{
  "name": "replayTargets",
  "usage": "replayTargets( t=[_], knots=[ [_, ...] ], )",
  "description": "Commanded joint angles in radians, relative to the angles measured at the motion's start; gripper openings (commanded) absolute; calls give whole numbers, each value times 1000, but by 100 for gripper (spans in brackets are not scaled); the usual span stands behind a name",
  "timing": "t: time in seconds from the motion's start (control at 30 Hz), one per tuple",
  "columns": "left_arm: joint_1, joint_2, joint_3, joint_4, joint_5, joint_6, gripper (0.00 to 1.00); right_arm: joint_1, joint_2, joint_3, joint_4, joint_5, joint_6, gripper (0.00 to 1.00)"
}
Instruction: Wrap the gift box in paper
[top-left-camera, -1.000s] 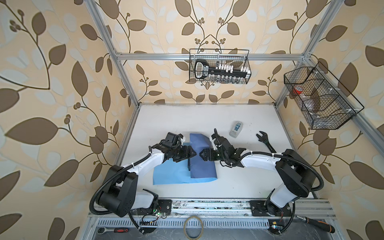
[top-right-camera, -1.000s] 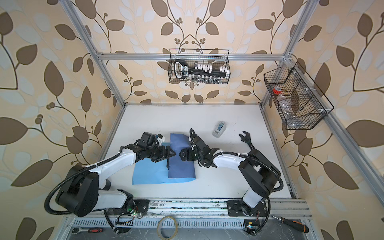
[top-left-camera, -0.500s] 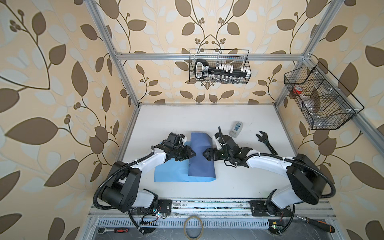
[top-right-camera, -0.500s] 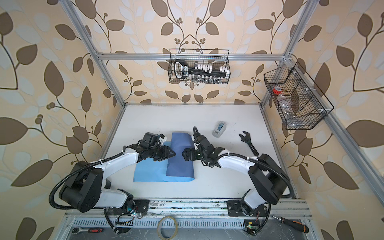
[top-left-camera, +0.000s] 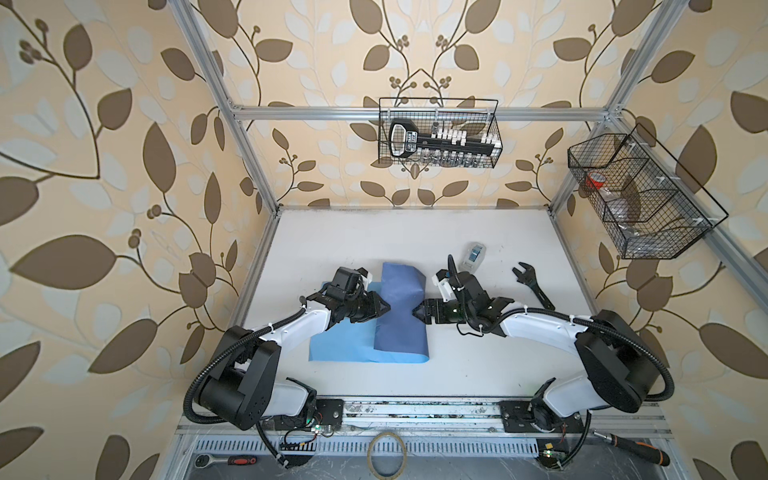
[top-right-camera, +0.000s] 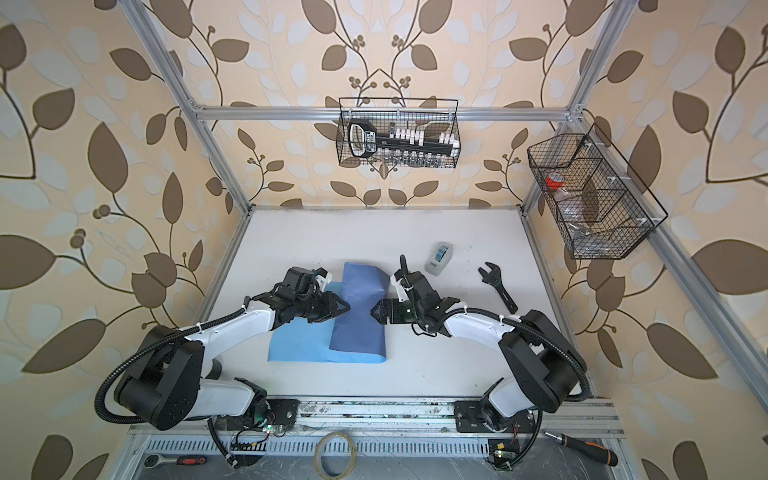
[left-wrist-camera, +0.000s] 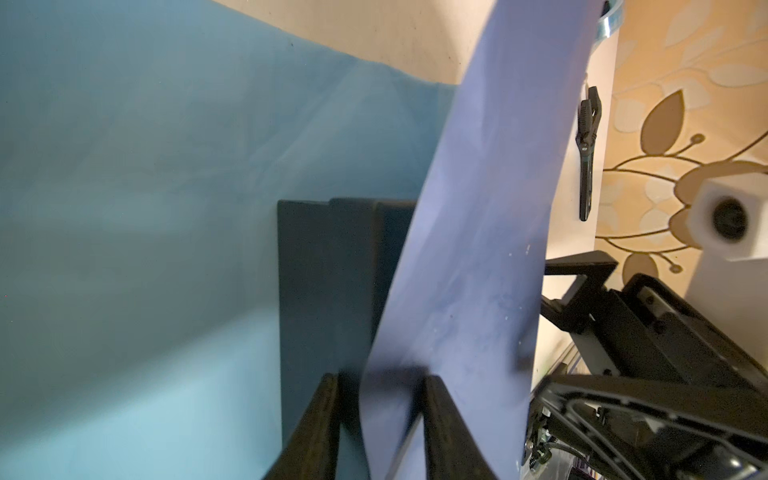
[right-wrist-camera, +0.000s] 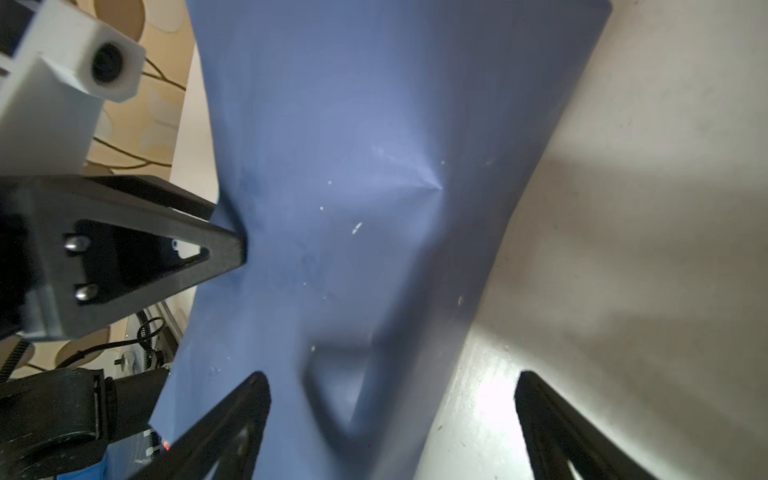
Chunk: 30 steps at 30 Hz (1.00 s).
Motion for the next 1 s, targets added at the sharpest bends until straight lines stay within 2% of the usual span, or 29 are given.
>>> replayTargets(
  t=[0.0,0.17,0.5,0.7,0.83,0.97],
  knots=[
    [-6,3,-52,-59,7,-14,22,-10,27,21,33,-19,15,91],
    [-16,-9,-77,0,63,-70,20,-36,28,23,17,-48,-5,90],
    [-91,34,-60,74,59,-138,19,-124,-30,2,-67,-59,-73,87],
    [-91,48,-63,68,57,-131,22,-108,13,13,-135,-15,-130,80],
    [-90,17,-45,50,72,-141,32,-82,40,0,-169,12,-172,77],
    [-82,-22,-16,20,56,-159,59,-78,45,-9,-182,17,-203,75]
  ],
)
